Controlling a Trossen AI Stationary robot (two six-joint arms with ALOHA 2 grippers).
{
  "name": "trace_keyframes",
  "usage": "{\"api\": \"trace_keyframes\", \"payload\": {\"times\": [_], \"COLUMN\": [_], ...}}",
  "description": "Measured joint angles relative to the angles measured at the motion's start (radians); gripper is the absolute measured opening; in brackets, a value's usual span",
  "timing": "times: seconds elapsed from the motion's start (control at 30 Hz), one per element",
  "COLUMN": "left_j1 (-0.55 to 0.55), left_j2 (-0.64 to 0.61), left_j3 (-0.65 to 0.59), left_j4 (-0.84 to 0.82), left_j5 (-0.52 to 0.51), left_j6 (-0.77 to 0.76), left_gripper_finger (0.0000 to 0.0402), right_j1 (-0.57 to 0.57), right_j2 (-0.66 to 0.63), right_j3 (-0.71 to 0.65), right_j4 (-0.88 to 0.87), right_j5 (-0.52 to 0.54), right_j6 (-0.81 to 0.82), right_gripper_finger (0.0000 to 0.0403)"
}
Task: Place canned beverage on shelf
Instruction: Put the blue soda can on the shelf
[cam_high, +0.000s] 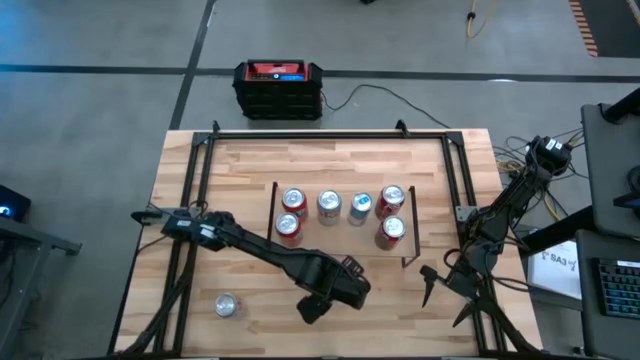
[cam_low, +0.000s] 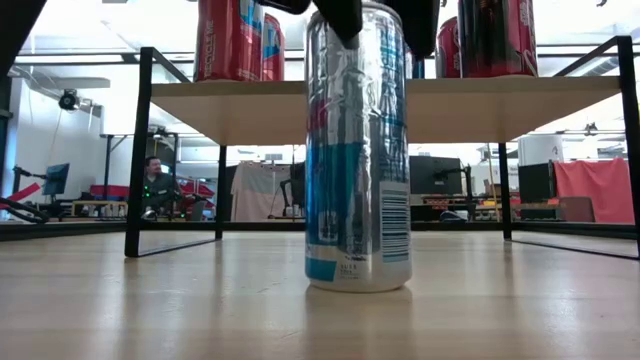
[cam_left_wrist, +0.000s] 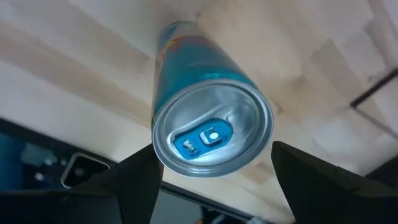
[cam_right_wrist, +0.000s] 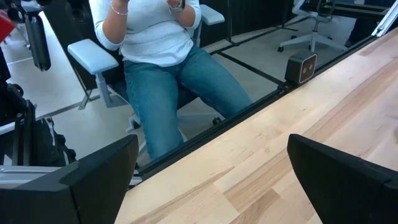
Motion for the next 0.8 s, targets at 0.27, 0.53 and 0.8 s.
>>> {"api": "trace_keyframes", "payload": {"times": [0.27,0.53,0.8], "left_j1": [-0.008,-0.011,-0.014], "left_j2": [0.0,0.0,0.0], "left_j3": [0.0,0.0,0.0], "left_j4": [0.003,0.002,-0.025], "left_j5": [0.072,0.164,0.034], "left_j6": [0.317,0.555,0.716], "left_gripper_finger": [0.0278,0.0278,0.0278], "right_j1": [0.0,0.0,0.0], "right_j2": [0.0,0.0,0.0], "right_j3": [0.0,0.0,0.0], "right_j4": [0.0,0.0,0.0], "right_j5": [0.0,0.0,0.0], "right_j6": [-0.001,-0.001,-0.001], "right_gripper_finger": [0.04,0.04,0.04]}}
